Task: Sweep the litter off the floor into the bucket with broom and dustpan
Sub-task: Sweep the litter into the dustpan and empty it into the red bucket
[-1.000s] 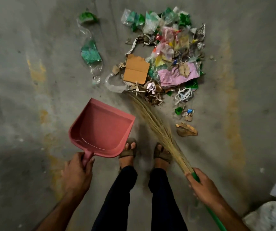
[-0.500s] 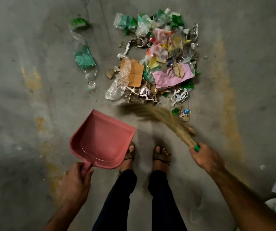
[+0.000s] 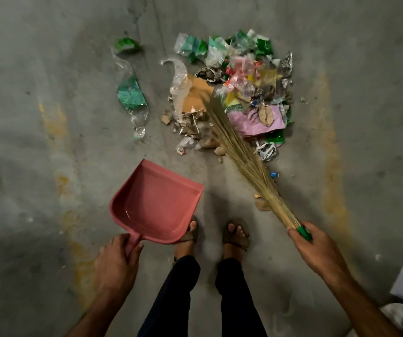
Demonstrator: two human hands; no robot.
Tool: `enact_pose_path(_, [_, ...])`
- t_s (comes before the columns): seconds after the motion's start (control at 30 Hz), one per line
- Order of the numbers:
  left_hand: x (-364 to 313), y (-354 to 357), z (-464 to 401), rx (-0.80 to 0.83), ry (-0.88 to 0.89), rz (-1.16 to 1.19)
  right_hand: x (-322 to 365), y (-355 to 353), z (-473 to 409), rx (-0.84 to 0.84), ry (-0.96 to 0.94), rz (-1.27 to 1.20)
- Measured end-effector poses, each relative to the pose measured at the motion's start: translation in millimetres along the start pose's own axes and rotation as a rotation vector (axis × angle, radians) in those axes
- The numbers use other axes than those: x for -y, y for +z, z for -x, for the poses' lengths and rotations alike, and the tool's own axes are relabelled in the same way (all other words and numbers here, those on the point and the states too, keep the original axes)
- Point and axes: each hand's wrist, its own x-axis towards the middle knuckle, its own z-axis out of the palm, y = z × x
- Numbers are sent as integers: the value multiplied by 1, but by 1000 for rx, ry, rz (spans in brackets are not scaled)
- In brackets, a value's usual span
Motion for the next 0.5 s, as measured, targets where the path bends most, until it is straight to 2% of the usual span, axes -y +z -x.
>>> enact_pose_path(0.27, [-20,-39,-24,17,71,24,-37,-36,52,-47,40,-153])
enact_pose_path(0.5, [-56,-52,-77,5,94,-113,37,-36,13,-170,-116,-82])
